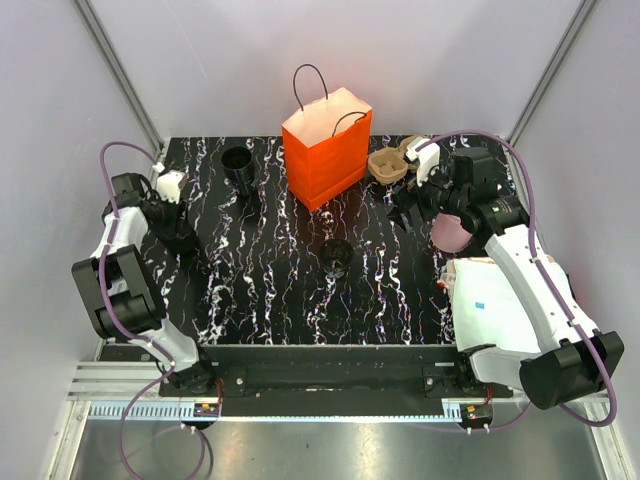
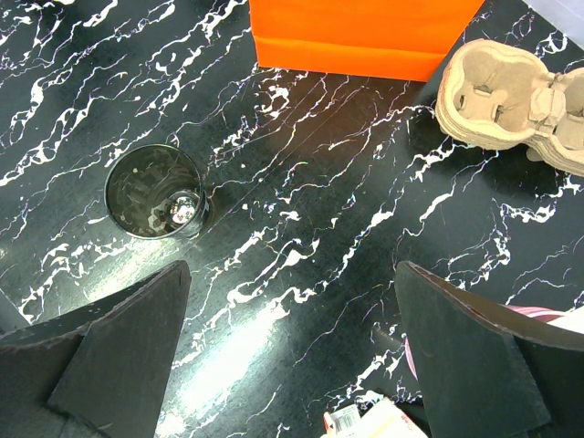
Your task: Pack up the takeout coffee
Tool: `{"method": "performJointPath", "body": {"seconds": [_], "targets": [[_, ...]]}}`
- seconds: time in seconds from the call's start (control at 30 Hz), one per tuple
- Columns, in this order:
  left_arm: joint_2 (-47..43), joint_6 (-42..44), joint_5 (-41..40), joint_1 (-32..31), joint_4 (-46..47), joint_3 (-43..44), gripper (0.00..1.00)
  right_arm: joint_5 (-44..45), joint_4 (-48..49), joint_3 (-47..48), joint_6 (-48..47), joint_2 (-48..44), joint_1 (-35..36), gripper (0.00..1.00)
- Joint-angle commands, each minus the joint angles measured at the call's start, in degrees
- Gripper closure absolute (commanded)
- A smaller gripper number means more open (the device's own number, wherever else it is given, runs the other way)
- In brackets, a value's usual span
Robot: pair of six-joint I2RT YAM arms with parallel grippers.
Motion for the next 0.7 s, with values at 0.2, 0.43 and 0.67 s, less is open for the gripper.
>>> {"method": "performJointPath", "body": {"seconds": [0.2, 0.43, 0.67], "targets": [[0.37, 1.23, -0.78, -0.18, 2.51, -0.87, 0.59, -1.98, 1.79, 0.44, 0.80, -0.64, 0.38, 0.00], [0.11, 1.50, -0.60, -0.18, 2.25, -1.05, 0.68, -2.07, 1.79, 0.44, 0.89, -0.73, 0.38, 0.00], [-1.29, 1.15, 0.10, -0.27, 1.63, -0.78, 0.72, -2.07, 1.79, 0.70, 1.15, -1.08, 0.38, 0.00]]}}
